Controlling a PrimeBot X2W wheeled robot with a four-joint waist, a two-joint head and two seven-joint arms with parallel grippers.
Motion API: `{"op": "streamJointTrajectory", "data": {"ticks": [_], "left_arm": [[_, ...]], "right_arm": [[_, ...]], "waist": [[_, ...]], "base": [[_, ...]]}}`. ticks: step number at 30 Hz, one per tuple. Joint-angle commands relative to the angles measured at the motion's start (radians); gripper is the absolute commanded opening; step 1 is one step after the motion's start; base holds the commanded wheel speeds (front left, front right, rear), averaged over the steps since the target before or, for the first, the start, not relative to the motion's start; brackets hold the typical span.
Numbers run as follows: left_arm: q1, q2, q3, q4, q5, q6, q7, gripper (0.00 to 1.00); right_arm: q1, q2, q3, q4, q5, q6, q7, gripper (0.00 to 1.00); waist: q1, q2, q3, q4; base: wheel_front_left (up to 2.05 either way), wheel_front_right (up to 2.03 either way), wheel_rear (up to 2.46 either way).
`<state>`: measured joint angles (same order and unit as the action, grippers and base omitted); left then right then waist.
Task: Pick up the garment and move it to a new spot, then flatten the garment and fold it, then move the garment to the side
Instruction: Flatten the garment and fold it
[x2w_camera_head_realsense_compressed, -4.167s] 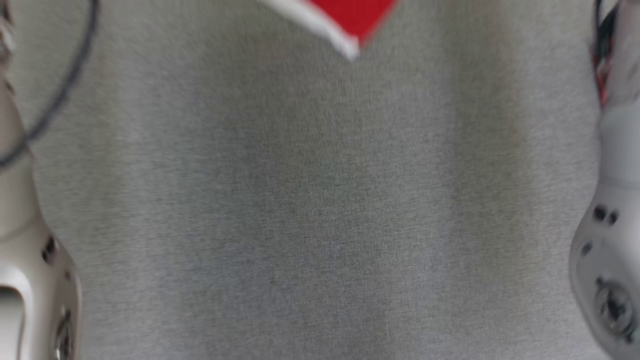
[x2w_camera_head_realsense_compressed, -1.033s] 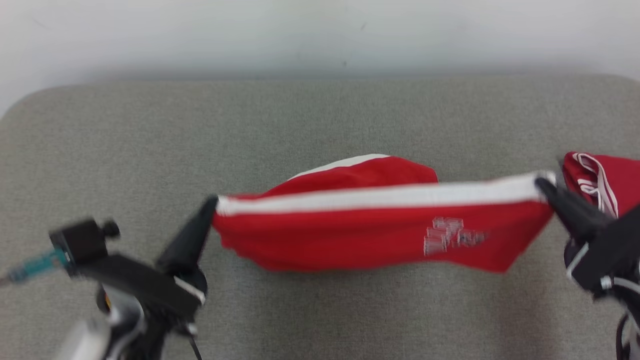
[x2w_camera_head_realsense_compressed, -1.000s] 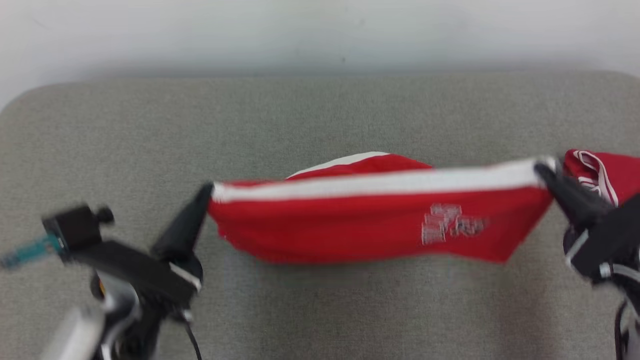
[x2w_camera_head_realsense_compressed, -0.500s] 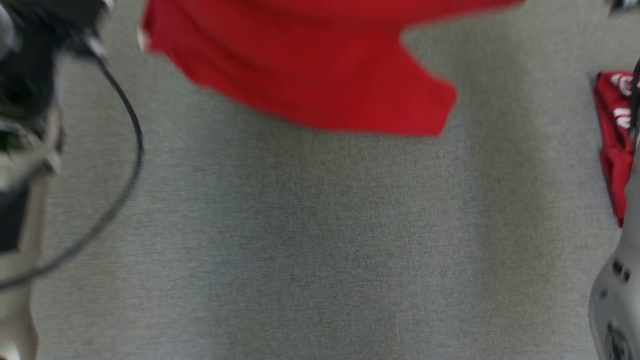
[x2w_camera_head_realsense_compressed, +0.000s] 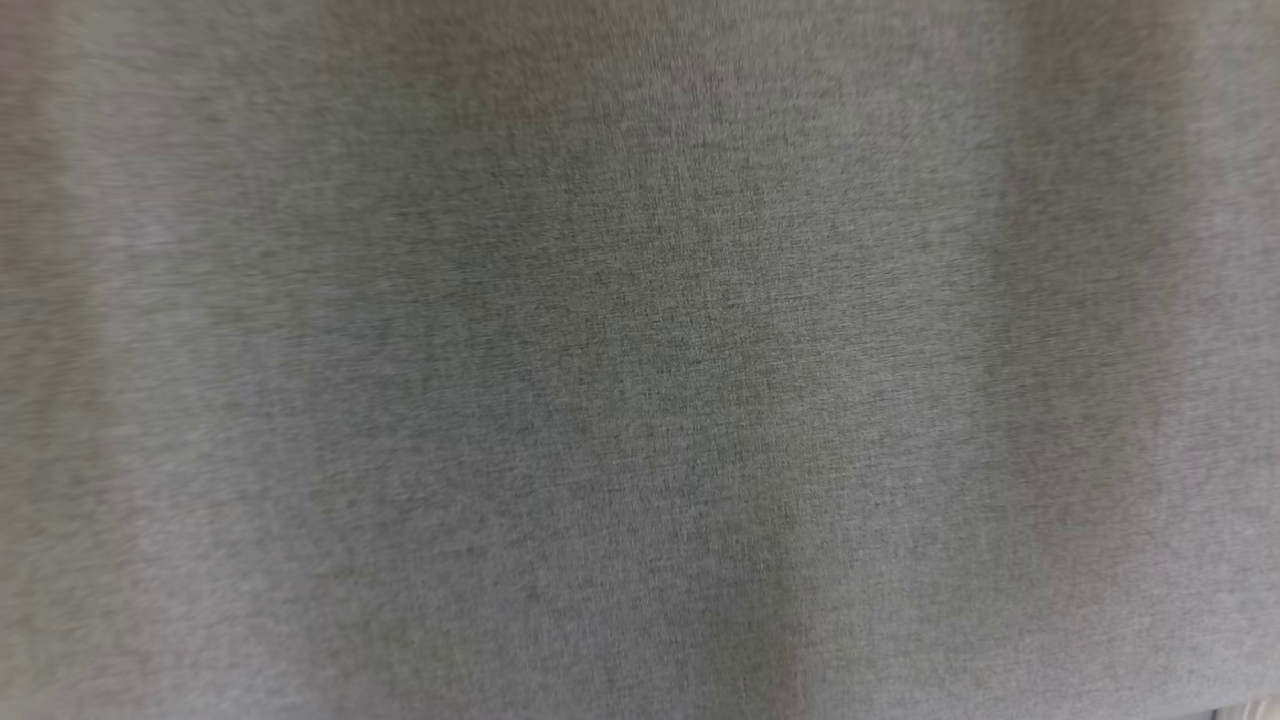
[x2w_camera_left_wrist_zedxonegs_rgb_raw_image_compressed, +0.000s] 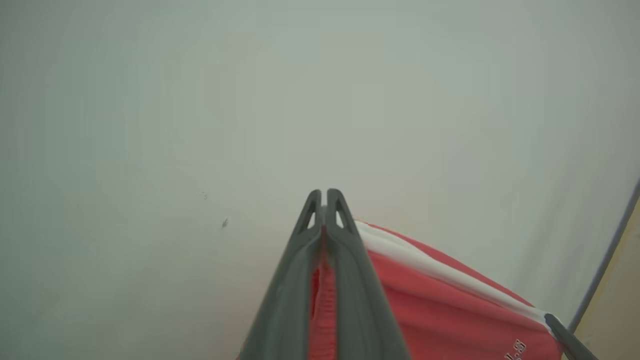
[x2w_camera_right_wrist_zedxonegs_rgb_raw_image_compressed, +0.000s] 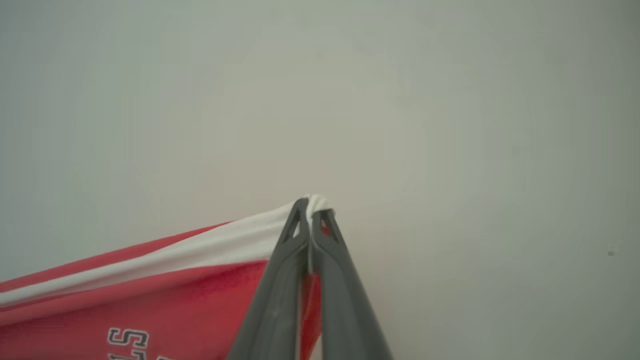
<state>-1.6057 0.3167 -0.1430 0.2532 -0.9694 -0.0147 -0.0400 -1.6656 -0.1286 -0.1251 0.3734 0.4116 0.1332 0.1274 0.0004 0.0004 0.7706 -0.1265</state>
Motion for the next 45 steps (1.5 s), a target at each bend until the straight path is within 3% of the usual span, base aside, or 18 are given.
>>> {"op": "streamJointTrajectory", "data": {"ticks": [1, 5, 9, 14, 20, 27, 32, 36, 45], "left_arm": [[-0.023, 0.008, 0.025, 0.015, 0.003, -0.007, -0.029, 0.00], [-0.054, -0.004, 0.036, 0.037, 0.003, -0.040, -0.087, 0.00], [-0.045, -0.009, 0.040, 0.053, -0.003, -0.060, -0.120, 0.00], [0.033, -0.018, 0.005, 0.095, -0.021, -0.087, -0.104, 0.00], [0.221, -0.013, -0.034, 0.056, -0.081, -0.110, -0.062, 0.00], [0.516, 0.026, -0.078, -0.036, -0.129, -0.115, -0.012, 0.00], [0.743, 0.045, -0.120, -0.080, -0.131, -0.097, 0.012, 0.00], [0.966, 0.040, -0.159, -0.121, -0.114, -0.067, -0.013, 0.00], [1.232, -0.022, -0.241, -0.076, -0.093, -0.067, -0.095, 0.00]], "right_arm": [[-0.025, -0.027, -0.011, 0.004, -0.020, -0.005, -0.053, 0.00], [-0.069, -0.060, 0.007, 0.027, -0.069, -0.006, -0.200, 0.00], [-0.065, -0.069, 0.024, 0.049, -0.097, -0.006, -0.273, 0.00], [-0.013, -0.076, 0.115, 0.125, -0.062, -0.005, -0.255, 0.00], [0.177, -0.116, 0.223, 0.063, 0.095, -0.004, -0.191, 0.00], [0.485, -0.180, 0.241, -0.098, 0.247, -0.004, 0.024, 0.00], [0.742, -0.211, 0.203, -0.230, 0.247, -0.004, 0.228, 0.00], [0.969, -0.181, 0.154, -0.323, 0.226, -0.004, 0.394, 0.00], [1.341, -0.124, 0.028, -0.476, 0.175, -0.004, 0.666, 0.00]], "waist": [[-0.0004, -0.0004, 0.047, -0.021], [-0.0004, -0.0004, 0.049, -0.011], [-0.0004, -0.0004, 0.044, -0.008], [-0.0004, -0.0004, 0.022, 0.004], [-0.0004, -0.0004, -0.070, 0.027], [-0.0004, -0.0004, -0.229, 0.053], [-0.0004, -0.0004, -0.342, 0.072], [-0.0004, -0.0004, -0.428, 0.075], [-0.0004, -0.0004, -0.534, 0.113]], "base": [[0.00, 0.00, 0.00], [0.00, 0.00, 0.00], [0.00, 0.00, 0.00], [0.00, 0.00, 0.00], [0.00, 0.00, 0.00], [0.00, 0.00, 0.00], [0.00, 0.00, 0.00], [0.00, 0.00, 0.00], [0.00, 0.00, 0.00]]}}
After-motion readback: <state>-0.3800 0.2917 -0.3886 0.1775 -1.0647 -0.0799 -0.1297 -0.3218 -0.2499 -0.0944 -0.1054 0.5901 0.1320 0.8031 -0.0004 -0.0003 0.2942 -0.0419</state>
